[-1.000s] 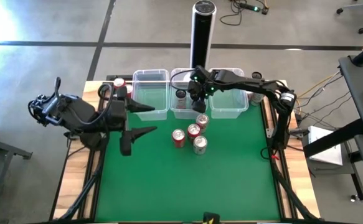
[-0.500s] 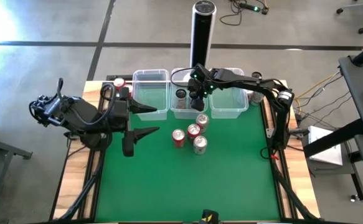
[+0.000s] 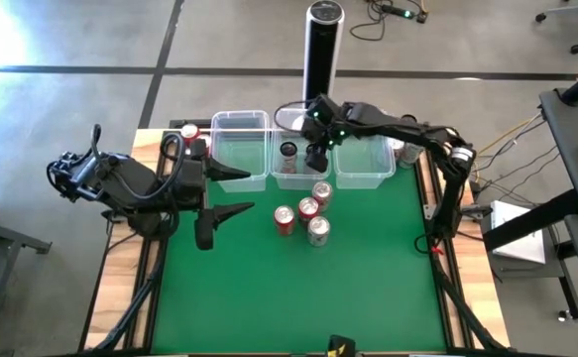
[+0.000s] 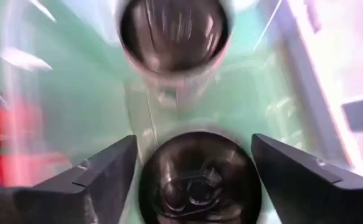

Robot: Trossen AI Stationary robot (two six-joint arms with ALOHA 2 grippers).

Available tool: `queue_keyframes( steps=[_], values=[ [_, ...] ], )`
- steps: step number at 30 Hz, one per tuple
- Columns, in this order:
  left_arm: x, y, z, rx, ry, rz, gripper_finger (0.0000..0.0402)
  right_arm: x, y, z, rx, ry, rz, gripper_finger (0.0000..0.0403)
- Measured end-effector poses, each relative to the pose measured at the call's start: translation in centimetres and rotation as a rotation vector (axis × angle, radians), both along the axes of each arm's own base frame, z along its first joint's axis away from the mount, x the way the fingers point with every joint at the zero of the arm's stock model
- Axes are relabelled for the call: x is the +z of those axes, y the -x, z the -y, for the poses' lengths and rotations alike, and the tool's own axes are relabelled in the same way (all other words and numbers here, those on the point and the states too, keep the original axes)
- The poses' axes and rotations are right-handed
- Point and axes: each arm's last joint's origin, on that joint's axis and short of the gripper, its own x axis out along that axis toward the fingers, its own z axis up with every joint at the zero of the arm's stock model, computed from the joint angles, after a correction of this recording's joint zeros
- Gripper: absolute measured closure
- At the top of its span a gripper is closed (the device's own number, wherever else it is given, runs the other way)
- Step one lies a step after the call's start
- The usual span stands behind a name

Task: Sort soda cans
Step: Put the white pink soda can into the middle transparent bin

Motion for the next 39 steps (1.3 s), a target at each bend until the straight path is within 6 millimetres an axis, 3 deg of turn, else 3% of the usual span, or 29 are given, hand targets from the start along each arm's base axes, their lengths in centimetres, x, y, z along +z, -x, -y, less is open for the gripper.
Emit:
queue_keyframes(
  steps=[6, 11, 17, 21, 28, 32, 39],
  values=[
    [0.0, 0.0, 0.0, -0.003, -0.02, -0.003, 0.0148, 4.5, 0.8, -0.5, -0.024, 0.083, 0.065, 0.0038],
    [0.0, 0.0, 0.0, -0.003, -0.027, -0.005, 0.0148, 9.9, 3.0, -1.1, -0.082, 0.182, 0.19, 0.0031],
    [0.0, 0.0, -0.1, 0.0, -0.028, -0.005, 0.0148, 13.0, 8.4, -0.8, -0.488, 0.419, 0.096, 0.003],
    [0.0, 0.0, -0.1, -0.003, -0.059, -0.011, 0.0148, 12.4, 12.6, 0.5, -0.759, 0.364, 0.041, 0.003],
    [0.1, 0.2, -0.3, -0.007, -0.056, -0.008, 0.0148, 9.0, 19.0, 3.6, -1.241, 0.191, 0.004, 0.003],
    [-0.1, 0.8, -0.6, -0.01, -0.067, -0.044, 0.0148, 7.4, 20.4, 4.4, -1.405, 0.123, 0.016, 0.003],
    [-0.9, 3.3, -1.6, -0.007, -0.071, -0.175, 0.0148, 5.1, 20.6, 5.4, -1.52, 0.085, -0.019, 0.003]
  ],
)
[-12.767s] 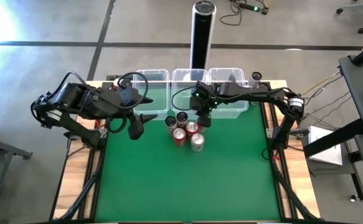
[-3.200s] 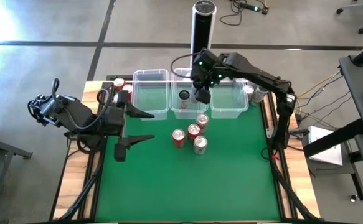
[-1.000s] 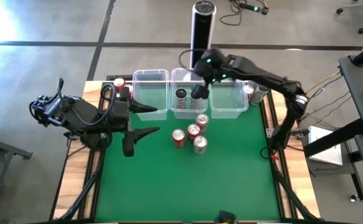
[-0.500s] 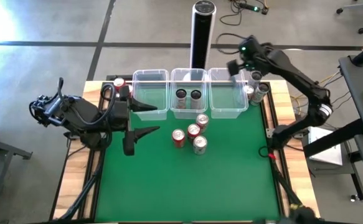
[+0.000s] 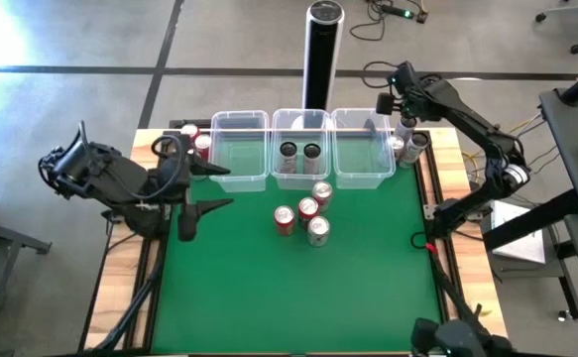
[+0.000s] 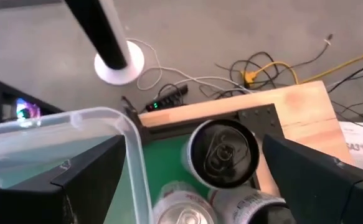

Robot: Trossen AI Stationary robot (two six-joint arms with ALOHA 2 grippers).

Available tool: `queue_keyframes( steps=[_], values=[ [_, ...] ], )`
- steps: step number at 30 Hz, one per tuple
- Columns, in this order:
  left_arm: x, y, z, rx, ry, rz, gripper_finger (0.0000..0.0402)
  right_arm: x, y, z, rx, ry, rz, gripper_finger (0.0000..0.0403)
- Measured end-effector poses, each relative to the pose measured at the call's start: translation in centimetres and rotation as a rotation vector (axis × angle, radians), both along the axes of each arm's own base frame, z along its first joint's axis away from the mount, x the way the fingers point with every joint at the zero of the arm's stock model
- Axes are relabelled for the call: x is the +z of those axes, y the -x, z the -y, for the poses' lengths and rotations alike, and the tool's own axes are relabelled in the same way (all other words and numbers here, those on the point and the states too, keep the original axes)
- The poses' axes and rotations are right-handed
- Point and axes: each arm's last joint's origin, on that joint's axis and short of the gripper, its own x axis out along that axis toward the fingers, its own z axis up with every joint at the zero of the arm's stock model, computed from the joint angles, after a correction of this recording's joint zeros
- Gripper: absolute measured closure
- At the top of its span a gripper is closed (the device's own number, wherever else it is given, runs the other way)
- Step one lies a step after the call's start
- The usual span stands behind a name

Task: Sort soda cans
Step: Put the white pink soda can into the middle transparent bin

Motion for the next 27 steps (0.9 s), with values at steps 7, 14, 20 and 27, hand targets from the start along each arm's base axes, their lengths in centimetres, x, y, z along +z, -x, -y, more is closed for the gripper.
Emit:
queue_keyframes(
  steps=[7, 14, 20, 27],
  values=[
    [-0.2, 3.2, -1.4, -0.025, -0.015, -0.085, 0.0148, -1.4, -0.3, 0.9, -0.088, -0.033, 0.002, 0.003],
    [0.6, 5.4, -3.2, 0.128, -0.06, -0.013, 0.0148, -2.1, -0.6, 1.7, -0.181, 0.012, 0.002, 0.003],
    [0.7, 6.4, -4.5, 0.207, -0.103, -0.015, 0.0148, -1.0, -1.2, -0.9, -0.285, 0.059, 0.005, 0.0037],
    [1.4, 9.7, -6.3, 0.133, -0.158, 0.001, 0.0148, -1.1, -1.1, -1.6, -0.365, 0.064, 0.001, 0.0063]
  ],
)
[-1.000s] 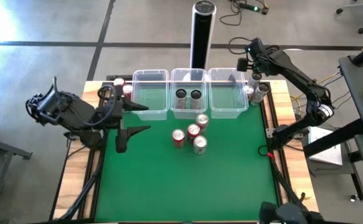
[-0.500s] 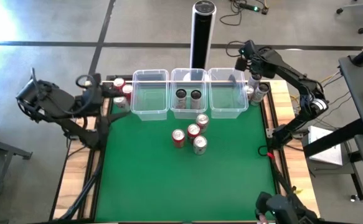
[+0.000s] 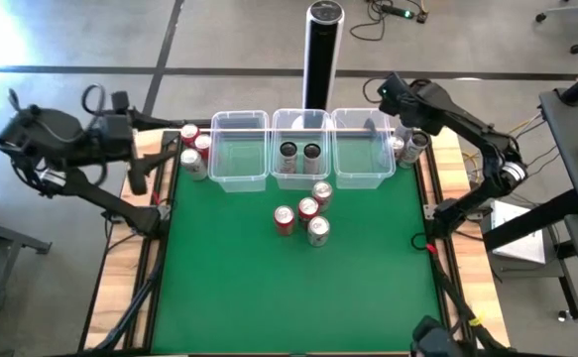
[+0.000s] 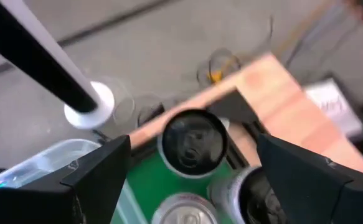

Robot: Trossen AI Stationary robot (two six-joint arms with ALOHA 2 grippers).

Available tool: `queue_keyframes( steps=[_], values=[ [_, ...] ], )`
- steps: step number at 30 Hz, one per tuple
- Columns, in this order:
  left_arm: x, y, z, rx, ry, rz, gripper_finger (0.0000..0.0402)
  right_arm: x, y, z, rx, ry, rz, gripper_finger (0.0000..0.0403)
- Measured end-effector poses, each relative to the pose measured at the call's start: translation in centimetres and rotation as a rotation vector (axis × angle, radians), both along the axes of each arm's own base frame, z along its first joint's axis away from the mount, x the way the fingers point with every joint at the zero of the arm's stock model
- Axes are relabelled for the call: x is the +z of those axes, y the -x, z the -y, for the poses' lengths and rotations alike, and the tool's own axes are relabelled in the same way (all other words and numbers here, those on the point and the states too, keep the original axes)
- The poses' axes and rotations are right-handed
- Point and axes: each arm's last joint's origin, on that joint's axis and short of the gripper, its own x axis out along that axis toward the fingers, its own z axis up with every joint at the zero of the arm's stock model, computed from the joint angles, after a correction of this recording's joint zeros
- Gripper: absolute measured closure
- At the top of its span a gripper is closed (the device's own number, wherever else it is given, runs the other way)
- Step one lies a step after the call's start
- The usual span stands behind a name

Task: Sort soda cans
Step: Put the white pink soda can into the middle transparent bin

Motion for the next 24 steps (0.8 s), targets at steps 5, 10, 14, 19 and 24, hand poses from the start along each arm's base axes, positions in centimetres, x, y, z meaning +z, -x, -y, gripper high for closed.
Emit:
queue_keyframes(
  steps=[5, 10, 14, 19, 24],
  values=[
    [-0.2, 1.6, -0.5, -0.022, 0.0, 0.0, 0.0148, -0.5, 0.0, 0.5, -0.02, -0.011, 0.018, 0.006],
    [-0.7, 3.0, -0.8, -0.056, 0.013, 0.006, 0.0148, -0.4, 0.0, 0.5, -0.032, -0.006, 0.03, 0.0038],
    [-1.2, 4.1, -1.0, -0.079, 0.035, 0.014, 0.0148, -0.5, 0.1, 0.7, -0.101, 0.024, 0.074, 0.0033],
    [-2.0, 5.3, -1.2, -0.11, 0.082, 0.023, 0.0148, -1.8, -0.2, 1.2, -0.151, 0.01, 0.064, 0.0033],
    [-2.5, 6.6, -1.6, -0.105, 0.125, 0.055, 0.0148, -3.3, -0.6, 2.1, -0.162, -0.041, 0.044, 0.0033]
  ],
)
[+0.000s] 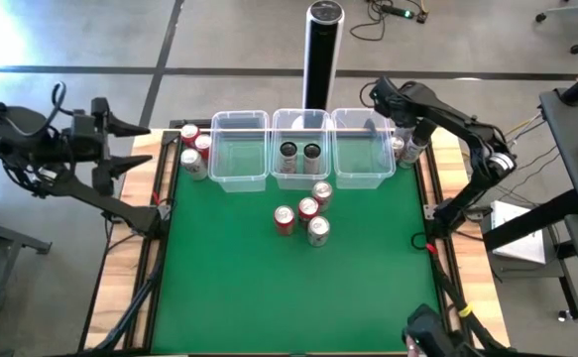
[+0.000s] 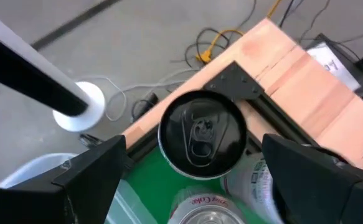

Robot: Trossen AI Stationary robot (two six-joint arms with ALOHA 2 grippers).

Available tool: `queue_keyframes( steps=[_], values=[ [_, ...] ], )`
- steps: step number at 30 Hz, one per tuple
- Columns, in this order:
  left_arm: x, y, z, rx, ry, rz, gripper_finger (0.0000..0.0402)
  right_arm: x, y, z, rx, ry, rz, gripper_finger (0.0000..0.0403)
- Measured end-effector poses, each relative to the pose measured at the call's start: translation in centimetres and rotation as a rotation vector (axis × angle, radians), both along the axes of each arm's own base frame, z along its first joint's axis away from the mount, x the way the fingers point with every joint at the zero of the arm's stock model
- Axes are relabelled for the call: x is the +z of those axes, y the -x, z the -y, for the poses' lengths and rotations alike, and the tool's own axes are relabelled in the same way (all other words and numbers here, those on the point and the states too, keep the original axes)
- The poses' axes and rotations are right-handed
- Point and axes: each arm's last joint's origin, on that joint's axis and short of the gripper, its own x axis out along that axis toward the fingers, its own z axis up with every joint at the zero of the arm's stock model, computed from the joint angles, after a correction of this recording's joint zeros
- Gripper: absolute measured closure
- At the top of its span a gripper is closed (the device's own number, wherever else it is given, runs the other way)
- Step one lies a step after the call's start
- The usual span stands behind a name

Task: Sort soda cans
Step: Put the white pink soda can into the middle transparent bin

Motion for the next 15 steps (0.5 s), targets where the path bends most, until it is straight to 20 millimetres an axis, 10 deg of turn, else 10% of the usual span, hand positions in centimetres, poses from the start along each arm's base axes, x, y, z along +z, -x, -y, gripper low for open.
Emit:
queue_keyframes(
  steps=[15],
  values=[
    [0.0, 1.0, -0.4, 0.036, -0.009, 0.025, 0.0148, -1.5, 0.8, 1.8, -0.075, -0.04, 0.056, 0.0038]
  ],
)
